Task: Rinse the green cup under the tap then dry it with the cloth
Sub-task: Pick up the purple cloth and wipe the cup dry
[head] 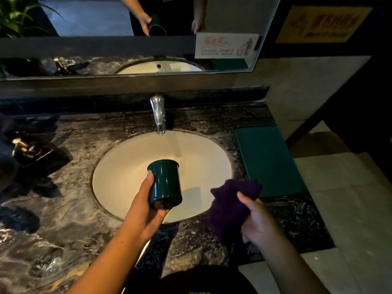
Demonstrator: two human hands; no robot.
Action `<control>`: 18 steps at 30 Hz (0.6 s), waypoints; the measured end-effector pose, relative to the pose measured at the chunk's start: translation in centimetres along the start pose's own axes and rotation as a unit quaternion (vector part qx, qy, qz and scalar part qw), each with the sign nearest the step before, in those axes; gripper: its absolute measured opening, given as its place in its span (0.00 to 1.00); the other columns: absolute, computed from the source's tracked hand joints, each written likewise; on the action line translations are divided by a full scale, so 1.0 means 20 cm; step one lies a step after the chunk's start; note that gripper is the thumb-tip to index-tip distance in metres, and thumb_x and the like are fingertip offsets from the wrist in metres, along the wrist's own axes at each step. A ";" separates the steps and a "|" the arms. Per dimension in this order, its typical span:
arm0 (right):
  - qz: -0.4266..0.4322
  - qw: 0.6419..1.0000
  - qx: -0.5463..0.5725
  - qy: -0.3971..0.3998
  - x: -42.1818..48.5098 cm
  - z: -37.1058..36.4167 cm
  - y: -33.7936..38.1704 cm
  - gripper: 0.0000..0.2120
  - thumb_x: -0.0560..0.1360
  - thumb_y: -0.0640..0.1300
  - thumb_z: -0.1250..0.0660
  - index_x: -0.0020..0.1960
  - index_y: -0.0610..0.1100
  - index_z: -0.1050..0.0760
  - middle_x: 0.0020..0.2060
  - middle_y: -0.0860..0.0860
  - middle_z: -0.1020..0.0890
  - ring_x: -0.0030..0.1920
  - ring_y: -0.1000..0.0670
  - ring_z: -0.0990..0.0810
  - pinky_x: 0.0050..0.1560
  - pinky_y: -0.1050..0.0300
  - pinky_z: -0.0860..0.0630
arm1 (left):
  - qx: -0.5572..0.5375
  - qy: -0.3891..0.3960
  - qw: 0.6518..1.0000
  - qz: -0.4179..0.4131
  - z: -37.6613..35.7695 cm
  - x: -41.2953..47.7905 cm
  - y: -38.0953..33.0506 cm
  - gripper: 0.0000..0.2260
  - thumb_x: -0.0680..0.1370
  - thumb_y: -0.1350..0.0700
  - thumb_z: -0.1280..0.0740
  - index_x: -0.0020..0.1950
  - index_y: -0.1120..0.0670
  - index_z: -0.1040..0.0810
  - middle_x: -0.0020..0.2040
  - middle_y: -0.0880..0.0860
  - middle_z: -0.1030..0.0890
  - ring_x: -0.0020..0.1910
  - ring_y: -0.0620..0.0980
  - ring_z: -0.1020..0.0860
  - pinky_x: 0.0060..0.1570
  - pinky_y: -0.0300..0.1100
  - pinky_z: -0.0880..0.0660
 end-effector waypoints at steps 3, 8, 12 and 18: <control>0.127 0.970 -0.200 -0.058 -0.04 0.07 0.17 0.11 0.78 0.35 0.32 0.60 0.44 0.21 0.53 0.40 0.14 0.56 0.37 0.16 0.55 0.43 0.19 | 0.014 -0.002 1.000 0.006 0.02 0.01 0.02 0.23 0.76 0.44 0.34 0.67 0.53 0.23 0.59 0.58 0.16 0.58 0.55 0.19 0.58 0.53 0.21; 0.309 0.651 -0.692 -0.033 -0.07 -0.04 0.14 0.19 0.80 0.45 0.32 0.69 0.43 0.28 0.64 0.46 0.25 0.65 0.46 0.26 0.64 0.52 0.28 | 0.022 0.010 1.000 0.015 -0.01 0.02 0.05 0.23 0.76 0.43 0.34 0.68 0.52 0.23 0.58 0.57 0.15 0.57 0.54 0.18 0.53 0.50 0.17; 0.223 0.477 -0.848 0.070 0.03 0.08 -0.31 0.39 0.72 0.45 0.24 0.79 0.43 0.36 0.78 0.40 0.34 0.76 0.37 0.31 0.69 0.38 0.26 | 0.043 0.016 0.999 0.022 -0.04 0.02 0.09 0.24 0.75 0.43 0.34 0.67 0.53 0.23 0.57 0.57 0.15 0.57 0.54 0.18 0.55 0.50 0.19; 0.246 0.556 -0.793 0.043 0.08 0.13 -0.25 0.36 0.78 0.48 0.30 0.81 0.48 0.41 0.79 0.48 0.36 0.78 0.45 0.35 0.73 0.44 0.33 | 0.061 0.008 0.998 0.023 0.00 0.01 0.11 0.23 0.74 0.43 0.33 0.65 0.54 0.23 0.51 0.56 0.12 0.50 0.52 0.14 0.51 0.49 0.19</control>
Point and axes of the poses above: each hand's wrist, its own x-axis towards the middle knuckle, its own z-axis out of the back of the hand, y = z × x, the point moved 6 cm from there along x, towards the middle knuckle
